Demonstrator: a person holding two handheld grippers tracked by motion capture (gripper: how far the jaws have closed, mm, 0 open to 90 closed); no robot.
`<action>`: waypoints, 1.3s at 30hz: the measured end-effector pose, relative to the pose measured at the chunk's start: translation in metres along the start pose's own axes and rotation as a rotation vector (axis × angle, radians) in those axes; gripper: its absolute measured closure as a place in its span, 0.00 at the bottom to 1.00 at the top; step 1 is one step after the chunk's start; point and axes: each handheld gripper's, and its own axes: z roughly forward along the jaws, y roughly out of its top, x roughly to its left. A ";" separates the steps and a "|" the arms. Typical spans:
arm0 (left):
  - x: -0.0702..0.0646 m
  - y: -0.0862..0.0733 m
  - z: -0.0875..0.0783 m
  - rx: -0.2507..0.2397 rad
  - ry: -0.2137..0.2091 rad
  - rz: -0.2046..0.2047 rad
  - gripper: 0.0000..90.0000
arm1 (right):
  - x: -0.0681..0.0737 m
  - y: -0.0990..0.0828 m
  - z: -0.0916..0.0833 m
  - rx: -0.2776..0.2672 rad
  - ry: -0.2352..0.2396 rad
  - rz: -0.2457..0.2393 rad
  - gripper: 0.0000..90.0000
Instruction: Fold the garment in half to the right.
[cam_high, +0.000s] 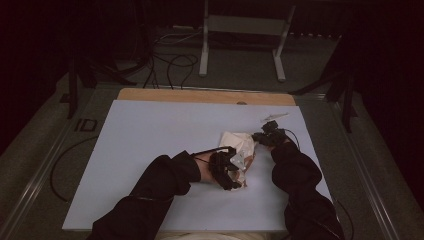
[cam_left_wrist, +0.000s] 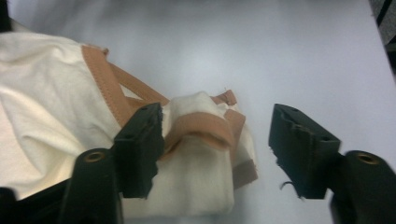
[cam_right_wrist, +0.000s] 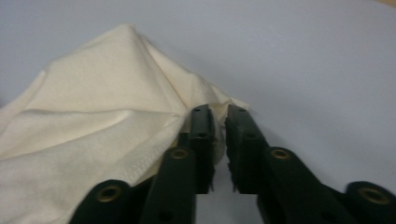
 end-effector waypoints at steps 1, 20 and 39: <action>-0.001 -0.001 -0.002 -0.002 0.003 -0.008 0.36 | -0.001 0.000 0.000 0.003 -0.004 0.000 0.82; -0.005 -0.046 -0.038 -0.051 0.067 -0.129 0.00 | -0.011 0.011 -0.035 -0.035 -0.081 0.003 0.64; -0.027 -0.128 -0.077 -0.098 0.181 -0.290 0.00 | 0.019 0.005 -0.012 0.030 -0.017 0.026 0.70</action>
